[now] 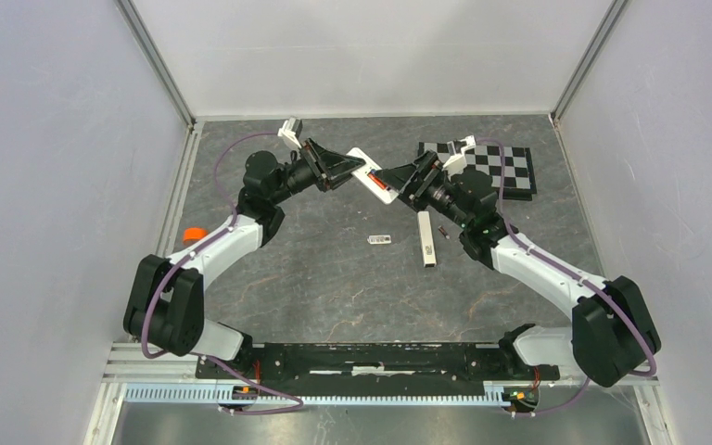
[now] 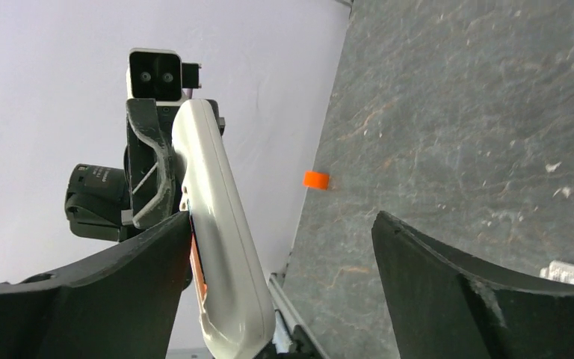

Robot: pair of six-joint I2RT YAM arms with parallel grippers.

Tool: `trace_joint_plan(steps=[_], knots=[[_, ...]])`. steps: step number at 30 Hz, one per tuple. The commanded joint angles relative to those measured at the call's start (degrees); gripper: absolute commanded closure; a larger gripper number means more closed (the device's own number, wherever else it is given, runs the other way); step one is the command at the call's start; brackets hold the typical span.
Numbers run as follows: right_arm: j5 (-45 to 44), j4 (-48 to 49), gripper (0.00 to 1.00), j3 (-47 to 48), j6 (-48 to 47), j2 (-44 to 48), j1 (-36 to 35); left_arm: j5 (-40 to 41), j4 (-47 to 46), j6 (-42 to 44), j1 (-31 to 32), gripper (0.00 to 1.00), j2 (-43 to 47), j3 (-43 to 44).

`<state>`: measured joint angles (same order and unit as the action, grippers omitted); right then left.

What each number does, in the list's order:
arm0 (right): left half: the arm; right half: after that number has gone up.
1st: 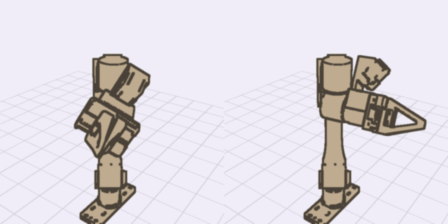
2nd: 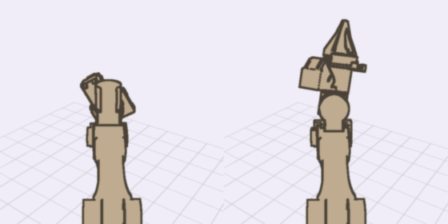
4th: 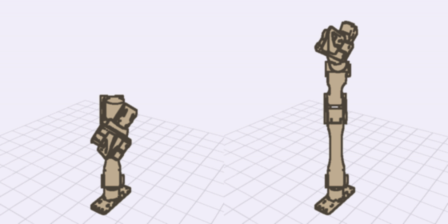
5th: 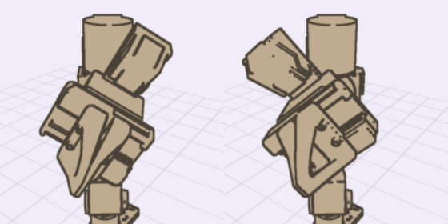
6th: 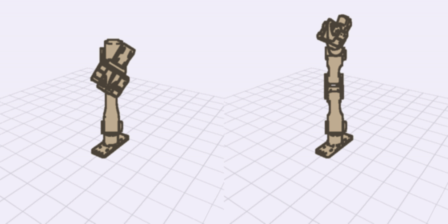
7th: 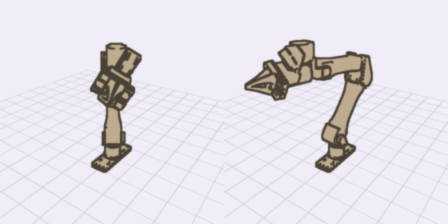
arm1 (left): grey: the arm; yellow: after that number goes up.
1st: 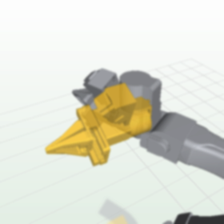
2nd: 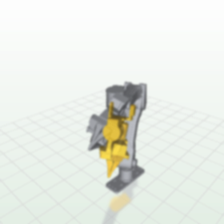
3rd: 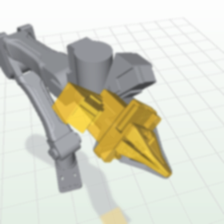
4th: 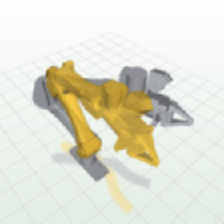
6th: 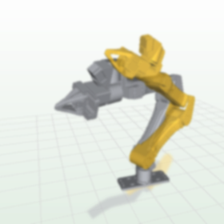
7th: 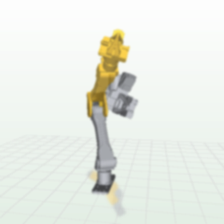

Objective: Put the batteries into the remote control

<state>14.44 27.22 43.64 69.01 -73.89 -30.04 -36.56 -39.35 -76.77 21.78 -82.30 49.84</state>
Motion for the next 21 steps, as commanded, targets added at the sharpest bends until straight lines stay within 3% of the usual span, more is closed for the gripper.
trace_joint_plan(steps=[1,9,12,17,21], knots=[[0.7,6.2,0.04,0.2,-5.7,2.0,1.1,-1.0,-2.8,-0.5,-1.2,0.98,2.5,2.3],[4.8,9.6,0.06,-1.1,-11.0,3.1,2.5,-1.9,-2.3,1.6,-2.9,0.98,2.1,0.3],[4.8,2.4,0.09,0.6,-18.7,3.4,2.7,-1.7,0.7,4.5,-3.9,0.98,2.8,-0.2],[0.4,-15.5,0.22,5.6,-39.5,2.2,2.6,3.4,15.4,20.0,-4.6,0.98,6.5,-3.1],[-2.8,-22.7,0.33,4.9,-48.4,-1.2,1.1,6.3,18.4,28.2,-4.6,0.98,7.5,-9.9]])
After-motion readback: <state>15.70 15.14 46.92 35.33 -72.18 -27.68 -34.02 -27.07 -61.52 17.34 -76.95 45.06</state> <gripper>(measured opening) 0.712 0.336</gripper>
